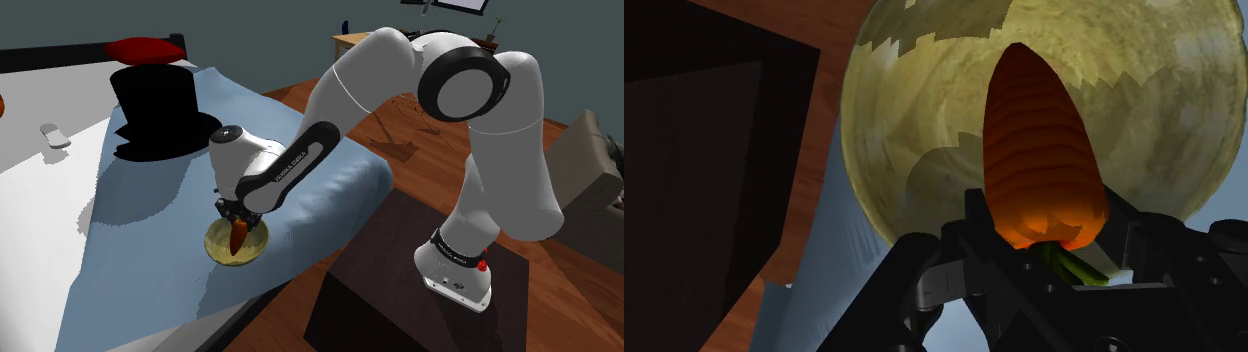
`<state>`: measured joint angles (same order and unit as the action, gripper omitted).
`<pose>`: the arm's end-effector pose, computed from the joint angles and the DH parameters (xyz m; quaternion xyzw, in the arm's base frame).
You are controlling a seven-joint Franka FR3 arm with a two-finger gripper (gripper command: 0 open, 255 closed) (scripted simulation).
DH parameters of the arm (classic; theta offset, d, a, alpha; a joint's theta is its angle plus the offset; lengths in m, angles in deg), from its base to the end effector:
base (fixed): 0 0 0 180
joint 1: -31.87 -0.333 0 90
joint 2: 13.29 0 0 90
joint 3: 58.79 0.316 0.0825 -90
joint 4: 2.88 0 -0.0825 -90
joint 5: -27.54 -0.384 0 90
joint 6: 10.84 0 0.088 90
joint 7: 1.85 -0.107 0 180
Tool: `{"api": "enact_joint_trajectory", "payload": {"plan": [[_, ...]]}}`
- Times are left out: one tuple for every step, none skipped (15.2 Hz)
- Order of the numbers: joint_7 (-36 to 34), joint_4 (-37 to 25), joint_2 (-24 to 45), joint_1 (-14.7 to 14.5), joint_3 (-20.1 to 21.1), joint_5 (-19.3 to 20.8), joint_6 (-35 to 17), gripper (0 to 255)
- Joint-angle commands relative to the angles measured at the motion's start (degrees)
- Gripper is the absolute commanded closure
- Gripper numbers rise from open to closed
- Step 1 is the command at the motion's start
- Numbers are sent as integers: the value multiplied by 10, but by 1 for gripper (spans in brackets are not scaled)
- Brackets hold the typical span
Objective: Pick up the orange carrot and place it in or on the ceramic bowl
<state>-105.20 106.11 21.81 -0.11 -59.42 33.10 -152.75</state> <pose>0.5336 0.3257 0.1712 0.8311 -0.5548 0.0225 0.0301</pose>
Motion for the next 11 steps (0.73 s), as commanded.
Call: {"api": "enact_joint_trajectory", "payload": {"plan": [[0,1,3,0,0,0,-4,255],[0,1,3,0,0,0,-4,255],[0,1,3,0,0,0,-4,255],[0,1,3,0,0,0,-4,255],[0,1,3,0,0,0,-4,255],[0,1,3,0,0,0,-4,255],[0,1,3,0,0,0,-4,255],[0,0,3,0,0,0,-4,0],[0,0,3,0,0,0,-4,0],[0,0,3,0,0,0,-4,0],[0,0,3,0,0,0,-4,0]]}}
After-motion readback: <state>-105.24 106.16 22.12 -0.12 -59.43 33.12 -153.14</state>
